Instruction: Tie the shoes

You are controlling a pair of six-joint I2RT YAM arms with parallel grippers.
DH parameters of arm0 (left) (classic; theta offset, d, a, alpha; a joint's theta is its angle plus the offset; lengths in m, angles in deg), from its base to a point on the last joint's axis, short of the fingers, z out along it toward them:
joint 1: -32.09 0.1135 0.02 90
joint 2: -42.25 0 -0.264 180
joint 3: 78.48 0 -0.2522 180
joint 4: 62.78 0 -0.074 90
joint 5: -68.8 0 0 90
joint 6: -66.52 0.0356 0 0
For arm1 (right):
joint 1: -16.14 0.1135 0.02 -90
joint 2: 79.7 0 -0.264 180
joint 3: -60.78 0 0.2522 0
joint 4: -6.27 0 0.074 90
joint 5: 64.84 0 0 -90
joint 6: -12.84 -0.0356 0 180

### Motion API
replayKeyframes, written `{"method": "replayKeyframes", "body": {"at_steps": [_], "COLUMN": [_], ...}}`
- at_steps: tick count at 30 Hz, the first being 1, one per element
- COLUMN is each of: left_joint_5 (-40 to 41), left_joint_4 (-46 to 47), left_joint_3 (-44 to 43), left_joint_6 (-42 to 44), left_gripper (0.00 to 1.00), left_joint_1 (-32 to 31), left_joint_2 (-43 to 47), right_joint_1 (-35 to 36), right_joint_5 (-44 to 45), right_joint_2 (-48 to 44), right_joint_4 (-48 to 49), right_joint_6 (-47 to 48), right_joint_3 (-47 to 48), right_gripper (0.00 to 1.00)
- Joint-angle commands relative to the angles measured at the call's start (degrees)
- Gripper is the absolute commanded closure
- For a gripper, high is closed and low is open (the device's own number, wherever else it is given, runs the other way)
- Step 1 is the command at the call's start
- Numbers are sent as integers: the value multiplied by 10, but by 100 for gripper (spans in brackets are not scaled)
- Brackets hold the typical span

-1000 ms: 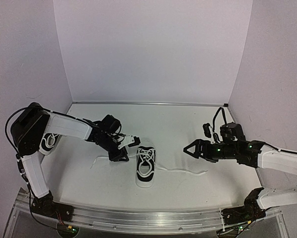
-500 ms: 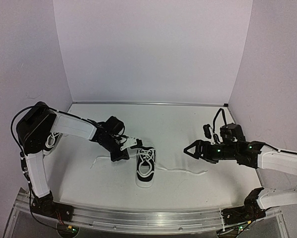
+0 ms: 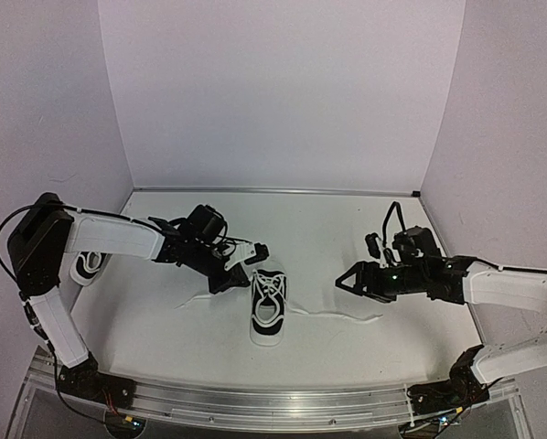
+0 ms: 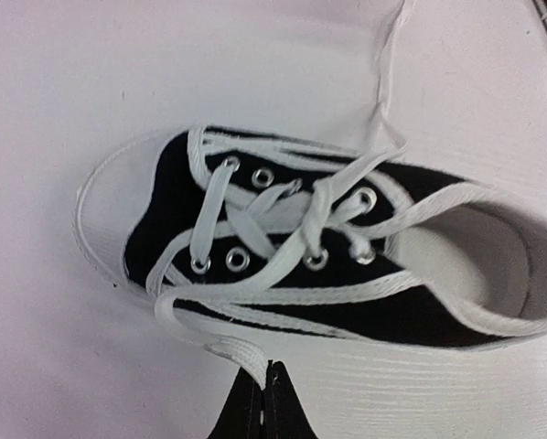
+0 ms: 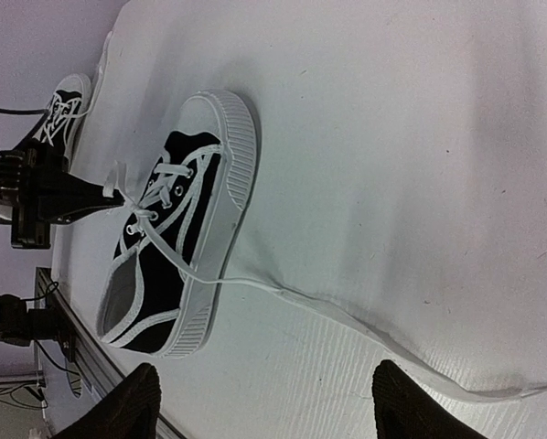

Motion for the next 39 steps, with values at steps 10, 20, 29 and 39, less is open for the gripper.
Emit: {"method": "replayKeyframes", "body": {"at_steps": [10,20,29,39], "left_joint_5": [-47,19,66,99], "left_joint_4": [71,70,89,84], "left_joint_3": [10,39,67,72], "left_joint_6": [-28,0,39,73], "left_gripper": [100,98,97,96], "left_joint_1": [-31,-66,-71,-77], "left_joint_2": [61,92,148,135], "right_joint_1": [4,67,80,103], "right_joint_5": [-68,-90,-115,-140], "right_joint_2": [94,228,283,342], "right_joint_4": [123,159,180,200], "right_joint_6": [-13,-10,-17,-19], "right_joint_3": [78,182,234,281], "right_gripper": [36,40,45,48]}}
